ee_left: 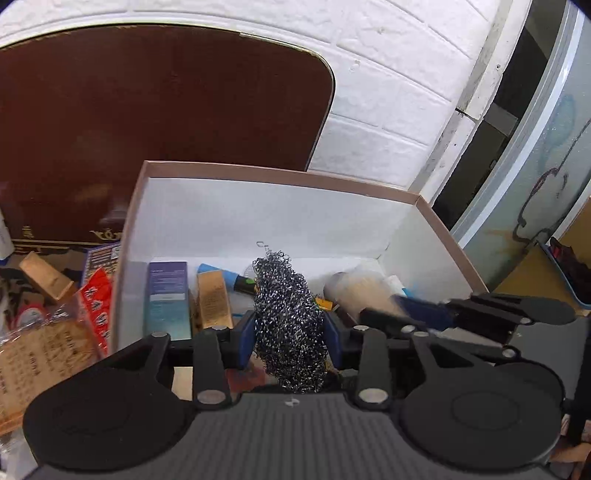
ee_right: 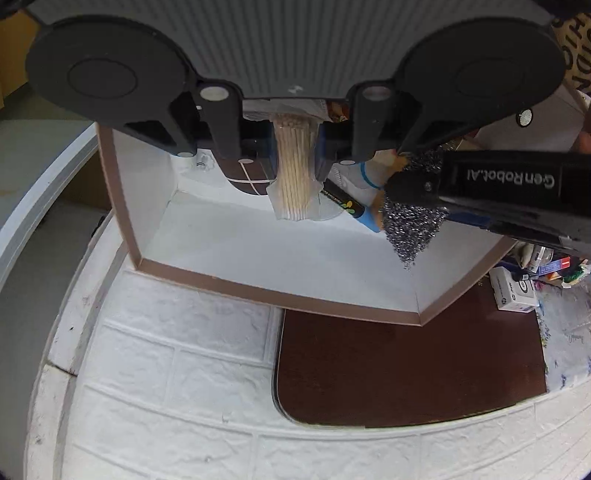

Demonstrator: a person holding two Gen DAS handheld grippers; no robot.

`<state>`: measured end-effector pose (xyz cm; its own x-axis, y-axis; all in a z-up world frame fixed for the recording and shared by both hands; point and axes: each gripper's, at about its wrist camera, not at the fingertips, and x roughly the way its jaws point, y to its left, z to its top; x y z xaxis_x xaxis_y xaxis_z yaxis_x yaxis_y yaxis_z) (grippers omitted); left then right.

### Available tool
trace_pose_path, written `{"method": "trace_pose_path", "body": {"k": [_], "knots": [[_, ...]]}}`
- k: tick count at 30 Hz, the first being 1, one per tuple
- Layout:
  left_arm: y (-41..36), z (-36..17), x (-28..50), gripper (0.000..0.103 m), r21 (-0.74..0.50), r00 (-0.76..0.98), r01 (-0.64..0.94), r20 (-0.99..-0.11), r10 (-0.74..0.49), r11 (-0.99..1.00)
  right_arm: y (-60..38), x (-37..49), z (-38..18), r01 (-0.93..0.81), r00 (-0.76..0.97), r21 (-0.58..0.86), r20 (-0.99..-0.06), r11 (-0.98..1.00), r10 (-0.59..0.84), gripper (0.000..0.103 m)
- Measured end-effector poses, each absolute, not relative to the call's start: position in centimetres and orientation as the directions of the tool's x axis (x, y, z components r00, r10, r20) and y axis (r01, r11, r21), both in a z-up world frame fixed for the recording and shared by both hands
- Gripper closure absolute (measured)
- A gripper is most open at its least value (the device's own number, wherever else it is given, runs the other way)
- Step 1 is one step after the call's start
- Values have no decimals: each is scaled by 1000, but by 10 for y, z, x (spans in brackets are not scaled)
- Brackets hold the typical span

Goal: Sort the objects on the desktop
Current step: 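Lower both items into the box and open both grippers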

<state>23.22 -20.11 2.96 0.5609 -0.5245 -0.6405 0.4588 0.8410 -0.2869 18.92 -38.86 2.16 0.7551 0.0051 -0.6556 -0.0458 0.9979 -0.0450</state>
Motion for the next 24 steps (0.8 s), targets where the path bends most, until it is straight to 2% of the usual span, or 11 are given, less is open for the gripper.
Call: {"method": "trace_pose_path", "body": {"k": [1, 2, 3, 5, 8, 10, 11, 16, 24], "knots": [[-200, 29, 233, 36, -302, 557, 466, -630, -541, 831, -389, 190, 21, -47, 751, -35, -660, 998, 12, 71], [-198, 29, 234, 25, -321, 551, 471, -621, -558, 822, -389, 189, 20, -41, 753, -37, -659, 998, 6, 61], [-196, 28, 234, 15, -336, 555, 464, -611, -564, 820, -389, 188, 21, -33, 760, -49, -650, 998, -7, 45], [-193, 29, 232, 13, -370, 535, 481, -594, -600, 795, -389, 185, 22, -14, 773, -97, -633, 995, -51, 42], [-191, 30, 227, 11, -385, 527, 475, -596, -606, 791, -389, 177, 25, -3, 783, -128, -617, 992, -77, 31], [-189, 31, 221, 11, -388, 526, 480, -590, -612, 787, -387, 170, 27, 11, 793, -157, -600, 987, -104, 12], [-188, 31, 217, 11, -386, 531, 484, -585, -614, 785, -385, 165, 28, 14, 802, -171, -586, 985, -113, 10], [-188, 40, 190, 10, -323, 572, 514, -561, -598, 794, -369, 138, 35, 10, 838, -229, -529, 973, -133, 10], [-174, 62, 131, 9, -186, 675, 519, -510, -533, 835, -340, 86, 50, 11, 890, -237, -440, 971, -118, 10]]}}
